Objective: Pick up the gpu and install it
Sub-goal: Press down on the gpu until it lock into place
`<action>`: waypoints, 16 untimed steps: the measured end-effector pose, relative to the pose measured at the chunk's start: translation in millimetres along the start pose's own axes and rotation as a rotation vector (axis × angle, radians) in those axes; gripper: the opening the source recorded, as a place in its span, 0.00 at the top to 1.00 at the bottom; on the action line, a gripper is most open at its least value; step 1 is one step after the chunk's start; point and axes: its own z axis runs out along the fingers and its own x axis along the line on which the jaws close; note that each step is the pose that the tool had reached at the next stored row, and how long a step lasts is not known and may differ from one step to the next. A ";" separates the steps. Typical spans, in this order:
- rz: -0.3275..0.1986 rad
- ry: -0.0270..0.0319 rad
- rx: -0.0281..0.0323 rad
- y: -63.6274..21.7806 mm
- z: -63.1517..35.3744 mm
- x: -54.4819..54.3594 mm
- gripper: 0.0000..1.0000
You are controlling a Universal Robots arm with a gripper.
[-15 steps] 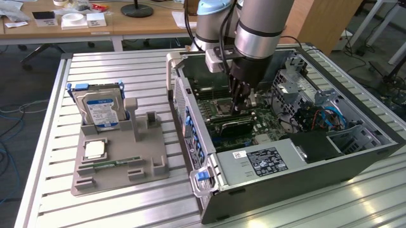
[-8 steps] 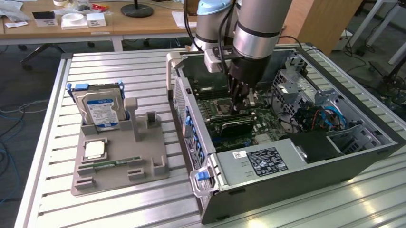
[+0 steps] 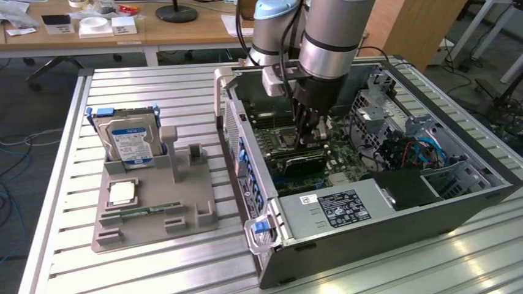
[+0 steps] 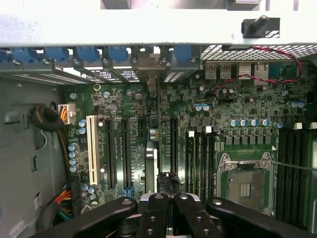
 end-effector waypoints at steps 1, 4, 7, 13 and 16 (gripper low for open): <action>0.000 0.0000 0.0000 0.0 1.2 0.0 0.89; 0.000 0.0000 0.0000 0.1 4.8 0.1 0.89; 0.000 0.0000 0.0000 0.2 7.2 0.1 0.89; 0.000 0.0000 0.0000 0.2 7.9 0.1 0.89; 0.000 0.0001 0.0000 0.3 11.1 0.2 0.89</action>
